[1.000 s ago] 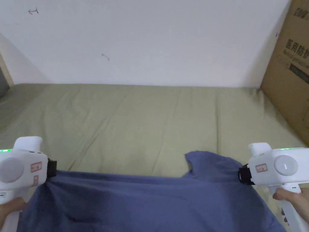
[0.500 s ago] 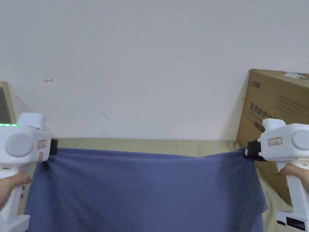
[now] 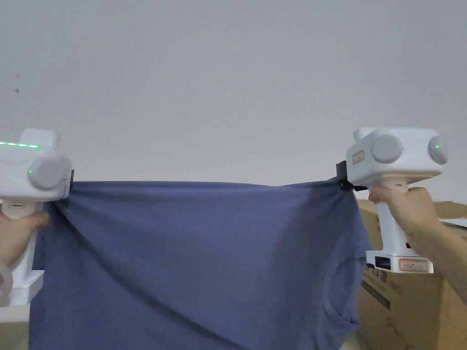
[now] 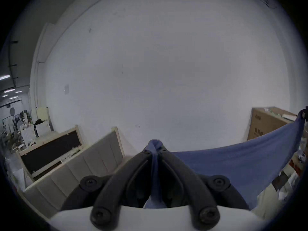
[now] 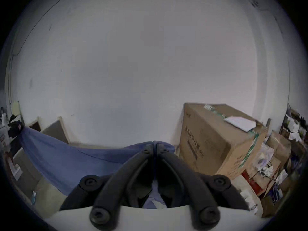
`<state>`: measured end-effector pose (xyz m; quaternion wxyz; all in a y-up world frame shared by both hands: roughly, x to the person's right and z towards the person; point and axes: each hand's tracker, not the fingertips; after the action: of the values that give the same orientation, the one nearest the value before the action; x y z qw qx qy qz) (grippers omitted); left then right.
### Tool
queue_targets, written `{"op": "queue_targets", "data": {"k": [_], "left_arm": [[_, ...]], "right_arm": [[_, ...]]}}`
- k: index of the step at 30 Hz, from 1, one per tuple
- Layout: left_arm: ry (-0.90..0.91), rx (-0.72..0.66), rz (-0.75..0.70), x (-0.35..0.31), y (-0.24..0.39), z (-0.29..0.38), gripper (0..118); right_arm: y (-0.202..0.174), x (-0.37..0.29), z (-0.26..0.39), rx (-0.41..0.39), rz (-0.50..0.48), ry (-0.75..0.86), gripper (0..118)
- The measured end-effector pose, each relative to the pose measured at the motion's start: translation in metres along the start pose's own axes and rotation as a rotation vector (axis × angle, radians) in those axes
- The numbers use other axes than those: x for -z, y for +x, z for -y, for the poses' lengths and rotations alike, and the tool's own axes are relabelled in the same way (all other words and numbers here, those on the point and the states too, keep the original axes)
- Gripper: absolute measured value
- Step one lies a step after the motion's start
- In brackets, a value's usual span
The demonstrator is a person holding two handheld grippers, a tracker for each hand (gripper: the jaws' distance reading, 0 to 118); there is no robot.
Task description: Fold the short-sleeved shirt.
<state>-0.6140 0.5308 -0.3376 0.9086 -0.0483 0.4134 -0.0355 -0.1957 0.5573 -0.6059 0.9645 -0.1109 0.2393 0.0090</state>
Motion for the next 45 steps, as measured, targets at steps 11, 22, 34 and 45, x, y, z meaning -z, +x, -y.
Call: {"op": "queue_targets", "data": {"k": [11,22,34,45], "left_arm": [[0.03,-0.017,-0.012,0.026,0.006,0.013,2],[-0.428,0.116,0.031,0.109,0.059,0.287,2],[-0.753,0.093,0.091,0.085,0.07,0.473,2],[-0.775,0.031,0.155,-0.062,0.004,0.473,2]], "right_arm": [[-0.007,0.014,0.001,0.014,-0.019,0.015,1],[-0.002,0.151,0.241,0.017,-0.021,-0.43,1],[0.026,0.184,0.459,0.059,-0.037,-0.742,1],[0.061,-0.011,0.506,0.107,-0.108,-0.788,1]]}}
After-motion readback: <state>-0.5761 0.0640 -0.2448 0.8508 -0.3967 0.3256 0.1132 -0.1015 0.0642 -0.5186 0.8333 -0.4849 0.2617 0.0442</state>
